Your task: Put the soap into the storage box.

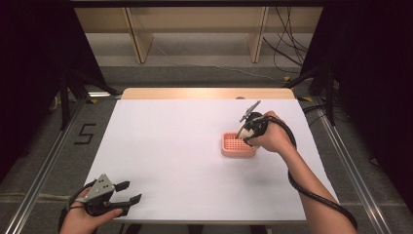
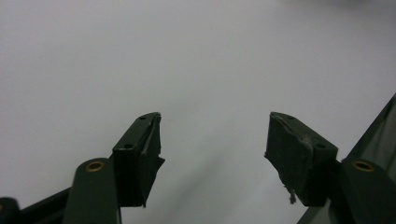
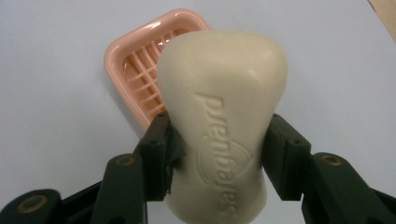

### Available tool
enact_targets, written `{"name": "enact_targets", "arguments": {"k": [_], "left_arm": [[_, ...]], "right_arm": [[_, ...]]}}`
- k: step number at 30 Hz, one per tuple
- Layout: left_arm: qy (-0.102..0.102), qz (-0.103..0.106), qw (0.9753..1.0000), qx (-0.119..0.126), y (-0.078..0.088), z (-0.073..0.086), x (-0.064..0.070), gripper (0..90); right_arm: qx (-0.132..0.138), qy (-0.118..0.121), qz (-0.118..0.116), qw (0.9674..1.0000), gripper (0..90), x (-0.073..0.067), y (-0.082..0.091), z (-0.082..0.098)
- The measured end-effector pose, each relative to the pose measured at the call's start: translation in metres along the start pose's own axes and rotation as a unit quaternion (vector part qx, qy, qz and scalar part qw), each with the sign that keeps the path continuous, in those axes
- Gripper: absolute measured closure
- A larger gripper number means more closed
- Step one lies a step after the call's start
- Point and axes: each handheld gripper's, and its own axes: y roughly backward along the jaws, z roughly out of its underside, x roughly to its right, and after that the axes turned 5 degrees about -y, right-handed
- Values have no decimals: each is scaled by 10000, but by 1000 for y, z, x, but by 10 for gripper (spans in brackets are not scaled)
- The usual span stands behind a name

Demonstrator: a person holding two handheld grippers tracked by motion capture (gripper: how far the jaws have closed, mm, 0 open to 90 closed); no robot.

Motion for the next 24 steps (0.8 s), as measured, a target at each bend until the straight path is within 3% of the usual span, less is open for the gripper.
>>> {"name": "enact_targets", "arguments": {"k": [24], "left_arm": [[-16, 33, 10000, 10, 0, 0, -1, 350]], "right_arm": [[-37, 217, -66, 9997, 505, -6, -13, -9]]}}
